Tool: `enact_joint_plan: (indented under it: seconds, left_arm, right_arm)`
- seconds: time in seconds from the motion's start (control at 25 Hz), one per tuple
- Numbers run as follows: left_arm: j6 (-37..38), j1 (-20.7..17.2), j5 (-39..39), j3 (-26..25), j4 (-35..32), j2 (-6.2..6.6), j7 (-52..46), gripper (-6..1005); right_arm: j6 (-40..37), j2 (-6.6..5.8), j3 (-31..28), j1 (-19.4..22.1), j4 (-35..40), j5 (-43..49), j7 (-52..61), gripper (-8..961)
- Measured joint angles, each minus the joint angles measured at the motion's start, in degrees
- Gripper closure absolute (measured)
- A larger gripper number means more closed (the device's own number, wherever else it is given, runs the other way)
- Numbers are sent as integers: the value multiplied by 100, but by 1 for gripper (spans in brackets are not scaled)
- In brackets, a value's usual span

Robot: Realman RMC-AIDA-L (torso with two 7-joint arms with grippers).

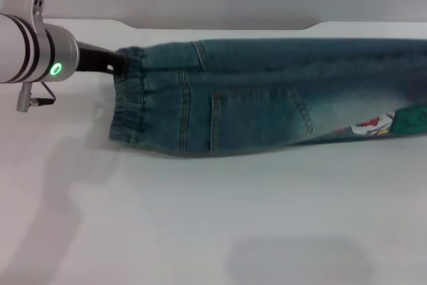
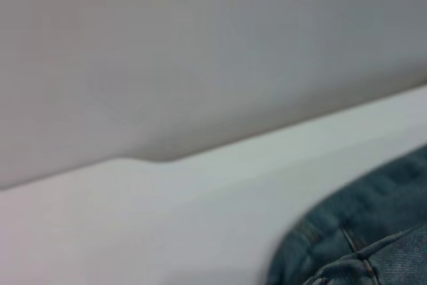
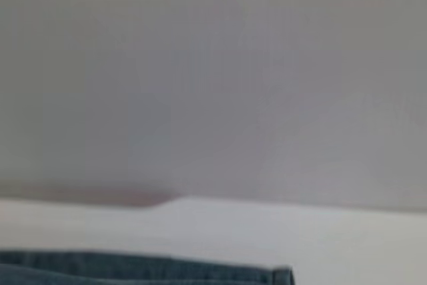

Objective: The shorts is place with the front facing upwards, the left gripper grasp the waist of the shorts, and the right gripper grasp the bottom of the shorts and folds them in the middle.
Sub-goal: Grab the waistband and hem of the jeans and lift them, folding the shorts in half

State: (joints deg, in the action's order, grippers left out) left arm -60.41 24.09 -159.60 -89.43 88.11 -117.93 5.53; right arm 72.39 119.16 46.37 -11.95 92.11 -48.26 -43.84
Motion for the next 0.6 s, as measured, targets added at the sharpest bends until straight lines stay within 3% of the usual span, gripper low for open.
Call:
enact_joint_plan:
  seconds: [0.12, 0.6]
  left_arm:
    - [606, -19, 31, 41, -331, -2, 23, 964]
    - [1847, 257, 49, 203, -1332, -21, 277, 967]
  right_arm:
    - [-434, -8, 41, -5, -386, -334, -270, 939]
    - [-1806, -24, 58, -371, -1928, -980, -1803, 934]
